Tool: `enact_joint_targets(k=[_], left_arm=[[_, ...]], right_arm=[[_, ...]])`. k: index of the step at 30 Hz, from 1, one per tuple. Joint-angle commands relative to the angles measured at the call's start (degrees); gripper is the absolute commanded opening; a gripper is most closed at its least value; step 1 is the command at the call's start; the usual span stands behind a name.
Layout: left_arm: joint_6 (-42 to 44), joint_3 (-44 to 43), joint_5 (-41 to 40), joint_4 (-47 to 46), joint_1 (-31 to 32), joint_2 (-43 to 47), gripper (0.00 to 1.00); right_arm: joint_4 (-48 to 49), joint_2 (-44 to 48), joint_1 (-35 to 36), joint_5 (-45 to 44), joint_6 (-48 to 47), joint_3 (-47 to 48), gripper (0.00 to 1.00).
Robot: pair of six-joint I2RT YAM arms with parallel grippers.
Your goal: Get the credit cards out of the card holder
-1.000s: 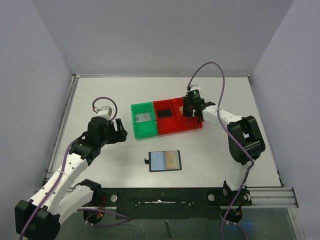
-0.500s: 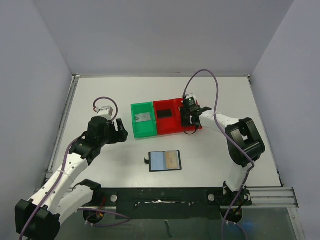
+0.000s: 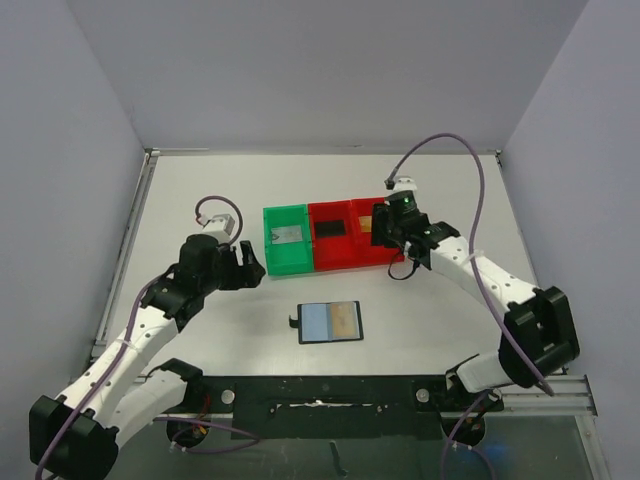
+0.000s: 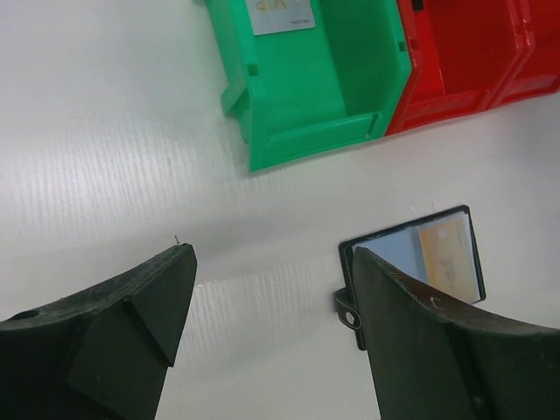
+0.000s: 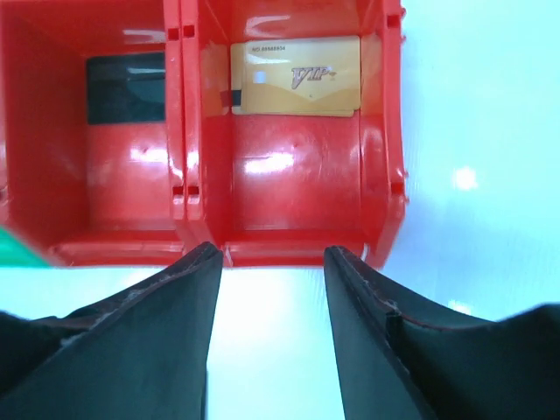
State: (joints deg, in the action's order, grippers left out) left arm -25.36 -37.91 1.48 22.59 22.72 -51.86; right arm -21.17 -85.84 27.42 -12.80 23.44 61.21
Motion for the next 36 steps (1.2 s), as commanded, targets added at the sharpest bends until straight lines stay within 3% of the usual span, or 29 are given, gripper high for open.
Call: enact_joint_targets(k=[1,4,7,10,14,18,23,36], left_arm=[[-2.94,0.03,4.32,-5.17,2.04,2.18,0.71],[-7.39,2.21,9.87,-8.91,3.16,2.3,0.7],[-10.3,1.43,15.6,-12.55,7.6,-0.04,0.68],[-11.56,0.47,12.03,-13.51,15.58,-3.45,0.68],[-15.71,-1.27,8.31,-16.7,23.05,-10.29,0.67],[-19.55,-1.08,6.05,-18.46,27.34,-16.23,0.65],[-22.52,-1.13,4.96,-16.3,28.19,-21.97,0.64],[-25.05,2.26,2.89,-15.19,28.24,-24.42,0.61]], right_arm=[[2.54,11.55,0.16,2.09,6.9,-7.46,0.54],[5.2,17.85,-0.87,7.37,9.64,-13.69,0.61],[4.55,20.75,-3.29,15.33,10.25,-16.64,0.61],[5.15,22.52,-3.23,20.7,13.35,-19.41,0.59],[15.07,24.53,-2.05,28.54,22.59,-28.71,0.53],[20.99,24.98,1.72,28.19,29.16,-33.54,0.53],[27.34,23.0,6.54,26.52,34.27,-36.58,0.54],[28.95,15.64,10.14,27.07,35.77,-35.79,0.48]])
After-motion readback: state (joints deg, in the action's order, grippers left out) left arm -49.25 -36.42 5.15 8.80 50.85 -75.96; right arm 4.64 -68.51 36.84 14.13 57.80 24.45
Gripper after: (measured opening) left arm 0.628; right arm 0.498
